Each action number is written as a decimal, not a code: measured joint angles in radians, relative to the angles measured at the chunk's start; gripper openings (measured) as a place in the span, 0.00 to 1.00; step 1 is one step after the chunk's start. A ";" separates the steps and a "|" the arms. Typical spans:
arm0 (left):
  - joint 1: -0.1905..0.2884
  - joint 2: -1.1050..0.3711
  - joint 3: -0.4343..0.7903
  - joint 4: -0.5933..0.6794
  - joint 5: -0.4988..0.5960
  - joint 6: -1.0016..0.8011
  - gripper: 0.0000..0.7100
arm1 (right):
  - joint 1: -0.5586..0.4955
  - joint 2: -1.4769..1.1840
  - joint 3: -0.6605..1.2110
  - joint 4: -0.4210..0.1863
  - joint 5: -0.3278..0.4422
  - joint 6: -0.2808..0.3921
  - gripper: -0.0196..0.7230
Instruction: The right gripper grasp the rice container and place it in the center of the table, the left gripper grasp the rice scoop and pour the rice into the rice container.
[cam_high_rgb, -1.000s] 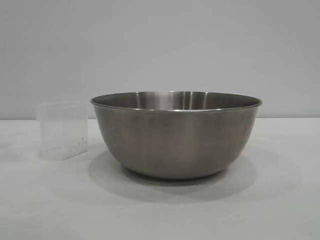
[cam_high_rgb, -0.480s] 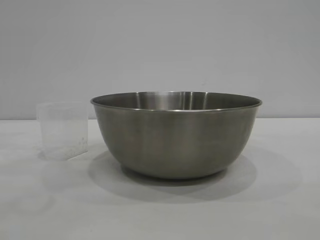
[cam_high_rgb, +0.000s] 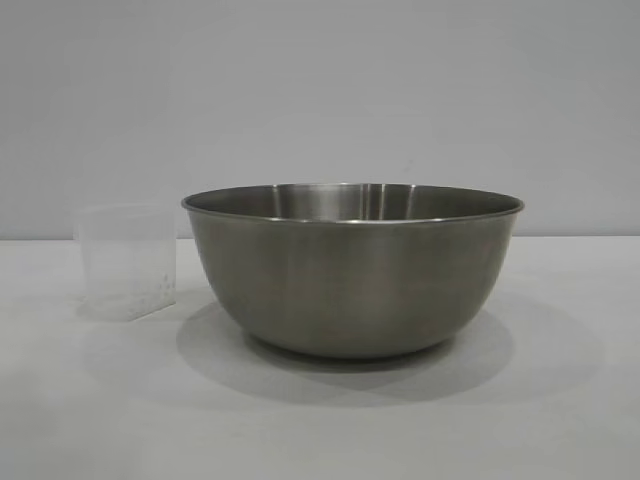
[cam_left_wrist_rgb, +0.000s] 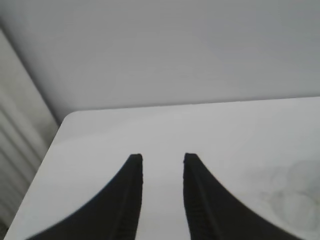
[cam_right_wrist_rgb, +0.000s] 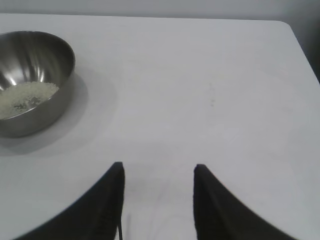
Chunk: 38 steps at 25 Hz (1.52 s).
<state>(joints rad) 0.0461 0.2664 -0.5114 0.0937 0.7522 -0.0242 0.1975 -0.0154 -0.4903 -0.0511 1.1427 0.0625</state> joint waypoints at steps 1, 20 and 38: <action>0.000 -0.021 -0.017 -0.039 0.041 0.038 0.23 | 0.000 0.000 0.000 0.000 0.000 0.000 0.40; 0.000 -0.286 0.022 -0.103 0.384 0.054 0.26 | 0.000 -0.001 0.000 0.000 0.000 0.000 0.40; 0.000 -0.286 0.027 -0.103 0.376 0.054 0.26 | 0.000 -0.001 0.000 0.000 0.000 0.000 0.40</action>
<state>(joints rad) 0.0461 -0.0195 -0.4848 -0.0097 1.1280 0.0295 0.1975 -0.0164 -0.4903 -0.0511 1.1427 0.0625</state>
